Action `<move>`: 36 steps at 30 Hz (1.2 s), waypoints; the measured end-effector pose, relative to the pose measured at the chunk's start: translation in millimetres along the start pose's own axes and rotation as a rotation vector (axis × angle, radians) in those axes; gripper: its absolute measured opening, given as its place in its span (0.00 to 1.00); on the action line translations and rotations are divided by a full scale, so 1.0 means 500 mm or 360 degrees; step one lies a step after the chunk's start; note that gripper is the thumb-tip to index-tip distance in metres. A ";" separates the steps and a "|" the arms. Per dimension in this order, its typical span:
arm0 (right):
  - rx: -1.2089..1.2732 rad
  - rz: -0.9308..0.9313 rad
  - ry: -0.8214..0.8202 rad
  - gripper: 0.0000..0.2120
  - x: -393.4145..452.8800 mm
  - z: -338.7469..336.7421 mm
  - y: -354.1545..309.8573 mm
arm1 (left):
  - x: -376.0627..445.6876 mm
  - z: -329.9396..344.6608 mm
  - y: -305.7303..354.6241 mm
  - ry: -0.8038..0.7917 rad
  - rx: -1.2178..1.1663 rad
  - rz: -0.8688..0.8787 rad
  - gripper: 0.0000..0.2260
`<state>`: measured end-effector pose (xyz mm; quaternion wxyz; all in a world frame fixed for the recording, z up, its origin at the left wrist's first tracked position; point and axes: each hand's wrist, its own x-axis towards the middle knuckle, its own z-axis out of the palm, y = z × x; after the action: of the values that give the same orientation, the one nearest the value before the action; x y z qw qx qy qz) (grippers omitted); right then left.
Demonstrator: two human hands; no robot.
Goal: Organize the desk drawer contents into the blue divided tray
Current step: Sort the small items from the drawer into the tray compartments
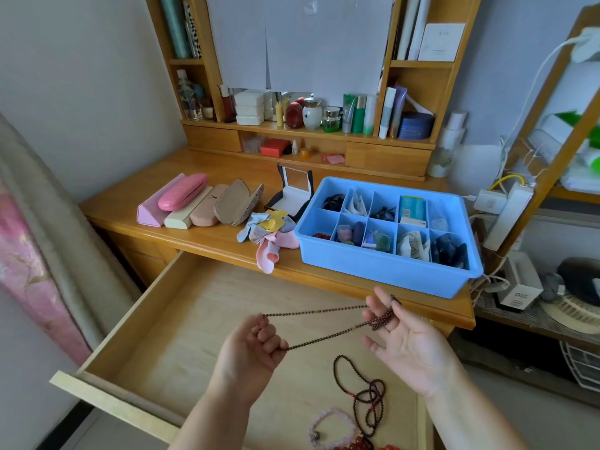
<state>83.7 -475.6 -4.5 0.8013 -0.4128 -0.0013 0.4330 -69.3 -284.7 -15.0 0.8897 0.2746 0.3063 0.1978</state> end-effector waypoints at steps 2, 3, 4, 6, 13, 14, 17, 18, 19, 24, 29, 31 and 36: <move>0.0089 0.0000 0.0000 0.19 0.002 -0.003 0.001 | -0.004 -0.019 0.000 0.0030 -0.0176 0.0058 0.06; 0.0089 0.0019 -0.0056 0.19 0.002 -0.002 0.002 | -0.007 -0.024 -0.006 0.0014 -0.0206 0.0076 0.04; 0.0065 0.0051 -0.0137 0.20 0.001 -0.001 0.004 | -0.010 -0.023 -0.014 -0.0017 -0.0201 0.0071 0.02; -0.0037 0.0137 -0.0313 0.20 -0.002 0.005 0.010 | -0.017 -0.013 -0.035 -0.0069 -0.0124 0.0047 0.03; -0.0647 0.0081 -0.0314 0.23 -0.013 0.039 0.019 | -0.050 0.057 -0.032 -0.0166 0.2379 0.0754 0.07; -0.0754 0.0054 -0.0273 0.22 -0.014 0.043 0.020 | -0.056 0.066 -0.031 -0.0236 0.2741 0.0910 0.06; -0.1199 0.0025 -0.0258 0.17 -0.024 0.060 0.026 | -0.069 0.096 -0.042 -0.0523 0.2855 0.1033 0.06; -0.1293 0.0030 -0.0279 0.13 -0.029 0.068 0.029 | -0.069 0.106 -0.042 -0.0506 0.2766 0.1068 0.05; -0.1336 0.0029 -0.0323 0.11 -0.035 0.075 0.031 | -0.064 0.115 -0.039 -0.0419 0.2705 0.1123 0.04; -0.1157 0.0148 -0.0376 0.08 -0.043 0.070 0.031 | -0.025 0.108 -0.020 -0.0233 0.1781 0.0506 0.10; -0.0507 0.0339 -0.0552 0.17 -0.041 0.055 0.031 | -0.029 0.067 -0.037 -0.0491 0.0769 -0.0231 0.03; -0.0432 0.0381 -0.0674 0.19 -0.038 0.052 0.038 | -0.038 0.064 -0.048 -0.0635 0.0758 -0.0401 0.06; -0.0647 0.0362 -0.0701 0.13 -0.035 0.053 0.046 | -0.044 0.070 -0.067 -0.0462 0.1243 -0.0116 0.02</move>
<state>47.0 -463.9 3.9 0.6294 -0.4582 -0.2151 0.5896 -56.2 -334.8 -2.5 0.7592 0.6052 0.2394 -0.0056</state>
